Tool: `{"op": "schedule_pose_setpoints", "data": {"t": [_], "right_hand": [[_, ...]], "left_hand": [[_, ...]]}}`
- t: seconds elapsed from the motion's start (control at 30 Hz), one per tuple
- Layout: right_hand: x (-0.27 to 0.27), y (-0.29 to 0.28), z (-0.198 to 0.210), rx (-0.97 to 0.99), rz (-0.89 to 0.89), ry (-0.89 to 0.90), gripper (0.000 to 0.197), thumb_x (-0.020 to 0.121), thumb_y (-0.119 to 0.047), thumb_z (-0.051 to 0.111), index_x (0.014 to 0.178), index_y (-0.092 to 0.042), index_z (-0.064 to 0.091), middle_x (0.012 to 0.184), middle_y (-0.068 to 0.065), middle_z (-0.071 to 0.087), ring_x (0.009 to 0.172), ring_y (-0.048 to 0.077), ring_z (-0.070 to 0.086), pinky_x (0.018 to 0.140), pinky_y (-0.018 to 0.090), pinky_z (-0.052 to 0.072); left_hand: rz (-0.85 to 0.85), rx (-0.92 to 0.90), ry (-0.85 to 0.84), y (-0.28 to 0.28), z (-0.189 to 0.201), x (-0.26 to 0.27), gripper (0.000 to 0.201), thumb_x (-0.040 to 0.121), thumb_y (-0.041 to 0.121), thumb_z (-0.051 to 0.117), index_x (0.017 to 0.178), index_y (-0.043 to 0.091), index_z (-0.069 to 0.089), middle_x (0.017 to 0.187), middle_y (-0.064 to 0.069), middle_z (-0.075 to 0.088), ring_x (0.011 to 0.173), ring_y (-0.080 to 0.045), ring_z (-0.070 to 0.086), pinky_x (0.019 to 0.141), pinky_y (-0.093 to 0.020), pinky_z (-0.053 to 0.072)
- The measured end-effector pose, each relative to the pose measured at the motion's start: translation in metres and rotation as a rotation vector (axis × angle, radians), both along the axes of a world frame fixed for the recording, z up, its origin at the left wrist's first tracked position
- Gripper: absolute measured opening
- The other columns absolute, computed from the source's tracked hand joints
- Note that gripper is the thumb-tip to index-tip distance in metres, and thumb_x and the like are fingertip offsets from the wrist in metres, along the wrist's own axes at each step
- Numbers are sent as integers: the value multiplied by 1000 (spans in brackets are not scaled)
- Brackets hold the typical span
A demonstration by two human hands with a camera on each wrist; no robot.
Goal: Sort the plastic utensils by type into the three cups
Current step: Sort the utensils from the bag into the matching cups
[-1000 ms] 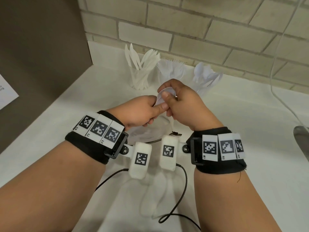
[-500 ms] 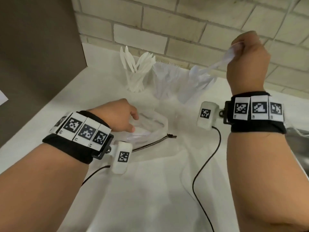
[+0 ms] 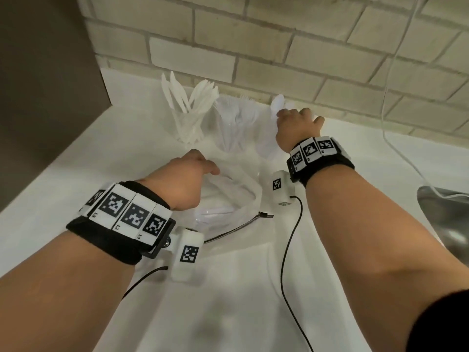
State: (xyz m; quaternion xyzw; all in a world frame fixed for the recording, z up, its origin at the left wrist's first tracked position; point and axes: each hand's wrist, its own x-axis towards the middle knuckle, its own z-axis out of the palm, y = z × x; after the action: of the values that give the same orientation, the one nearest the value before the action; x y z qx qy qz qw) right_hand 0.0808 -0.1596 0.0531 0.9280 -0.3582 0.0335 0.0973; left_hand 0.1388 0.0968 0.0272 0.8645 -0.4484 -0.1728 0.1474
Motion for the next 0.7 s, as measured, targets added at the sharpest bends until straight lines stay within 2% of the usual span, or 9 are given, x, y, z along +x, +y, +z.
{"op": "schedule_pose_setpoints", "data": {"t": [0.1, 0.23, 0.3, 0.37, 0.43, 0.47, 0.53, 0.6, 0.7], "right_hand": [[-4, 2, 4, -54, -4, -105, 43, 95, -20, 31, 138, -22, 38, 134, 7, 48, 125, 32, 37, 102, 56, 27], [-15, 31, 28, -55, 86, -261, 37, 96, -24, 37, 129, -19, 52, 137, 8, 46, 126, 33, 36, 101, 50, 28], [-22, 60, 38, 130, 236, -341, 32, 95, -18, 41, 121, -14, 60, 129, 6, 51, 120, 27, 44, 96, 34, 35], [-32, 96, 41, 484, 338, -409, 25, 92, -9, 46, 105, -13, 67, 107, -3, 56, 99, 15, 54, 75, 15, 40], [-40, 129, 32, 692, 420, -318, 21, 87, -5, 53, 91, -18, 69, 87, -13, 59, 85, 7, 55, 64, 8, 40], [-41, 142, 23, 714, 468, -224, 20, 85, -6, 56, 89, -19, 70, 86, -13, 62, 85, 7, 57, 65, 8, 40], [-39, 160, 4, 654, 551, 0, 19, 84, -13, 61, 100, -18, 70, 103, -6, 67, 95, 12, 61, 74, 13, 41], [-36, 170, -12, 587, 560, 189, 40, 82, -27, 67, 119, -15, 61, 120, -1, 62, 108, 19, 58, 88, 22, 44], [-36, 181, -27, 515, 485, 336, 60, 76, -34, 71, 130, -14, 50, 122, 4, 59, 108, 25, 57, 94, 37, 49]], "left_hand": [[5, -18, 10, 2, -1, 0, 75, 73, -9, 48, 134, 35, 47, 136, 4, 36, 117, -21, 51, 98, -32, 46], [11, -32, 29, 5, -1, 0, 74, 74, -9, 50, 134, 34, 48, 137, 3, 35, 118, -21, 50, 99, -30, 45], [14, -36, 37, 6, -2, 0, 73, 74, -10, 50, 134, 33, 48, 138, 2, 35, 118, -21, 50, 99, -29, 45], [9, -41, 33, 9, -1, 0, 73, 75, -9, 51, 135, 32, 47, 137, 1, 35, 117, -21, 51, 98, -29, 45], [5, -51, 11, 14, 0, -1, 70, 75, -9, 51, 133, 29, 49, 134, -1, 37, 112, -22, 52, 95, -28, 45], [4, -65, -5, 18, 1, -1, 66, 75, -9, 51, 130, 27, 52, 132, -2, 39, 110, -23, 53, 92, -28, 46], [5, -92, -49, 26, 1, -1, 55, 76, -10, 50, 118, 23, 61, 129, -4, 42, 109, -25, 54, 91, -28, 45], [10, -58, -96, 33, 0, -1, 47, 78, -11, 51, 108, 22, 67, 131, -5, 42, 113, -26, 52, 92, -26, 42], [27, 84, -160, 40, -2, 0, 40, 85, -6, 52, 114, 17, 66, 134, -6, 44, 116, -25, 52, 95, -27, 42]]}}
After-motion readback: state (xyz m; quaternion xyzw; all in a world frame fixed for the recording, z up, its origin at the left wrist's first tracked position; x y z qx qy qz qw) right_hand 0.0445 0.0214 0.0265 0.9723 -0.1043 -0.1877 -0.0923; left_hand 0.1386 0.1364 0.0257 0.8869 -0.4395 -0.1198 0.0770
